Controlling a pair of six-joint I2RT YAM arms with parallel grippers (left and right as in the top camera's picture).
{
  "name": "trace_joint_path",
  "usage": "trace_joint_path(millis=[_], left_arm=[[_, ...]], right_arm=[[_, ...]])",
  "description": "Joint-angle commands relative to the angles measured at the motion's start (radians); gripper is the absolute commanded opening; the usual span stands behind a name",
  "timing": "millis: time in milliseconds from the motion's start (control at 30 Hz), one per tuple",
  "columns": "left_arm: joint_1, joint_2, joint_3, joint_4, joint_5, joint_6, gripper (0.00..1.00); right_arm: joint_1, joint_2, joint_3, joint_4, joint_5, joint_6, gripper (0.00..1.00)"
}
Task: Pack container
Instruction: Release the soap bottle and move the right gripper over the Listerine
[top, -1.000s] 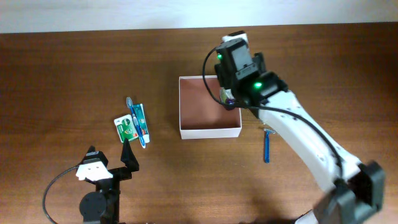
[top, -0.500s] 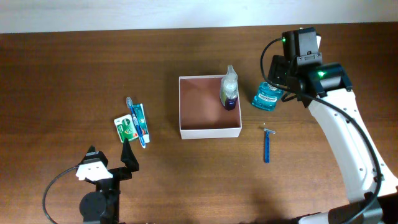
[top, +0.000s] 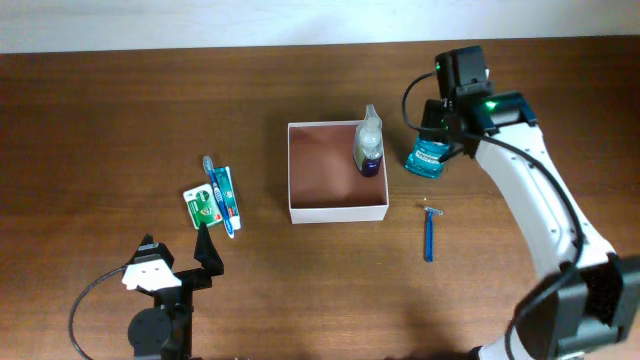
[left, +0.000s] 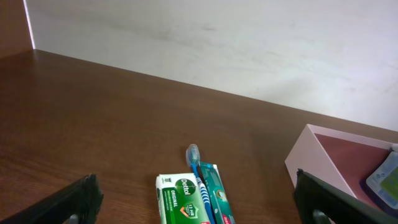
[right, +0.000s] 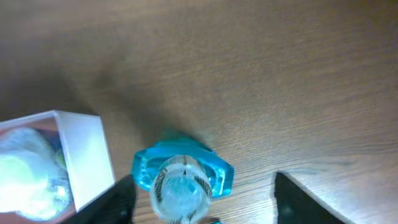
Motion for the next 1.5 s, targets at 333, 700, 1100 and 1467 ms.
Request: trace_joint_path(millis=[333, 700, 1100, 1467], left_arm=[[0.006, -0.004, -0.01, 0.007, 0.0, 0.021, 0.99], [0.006, -0.004, -0.01, 0.007, 0.0, 0.021, 0.99], [0.006, -0.004, -0.01, 0.007, 0.0, 0.021, 0.99], [0.006, -0.004, -0.01, 0.007, 0.0, 0.021, 0.99]], right_arm=[[0.004, 0.053, -0.008, -0.009, -0.006, -0.006, 0.5], [0.004, 0.06, -0.027, -0.006, -0.006, -0.006, 0.51], [0.004, 0.069, -0.048, 0.06, -0.011, -0.01, 0.39], [0.003, 0.07, -0.139, 0.22, 0.002, -0.093, 0.45]])
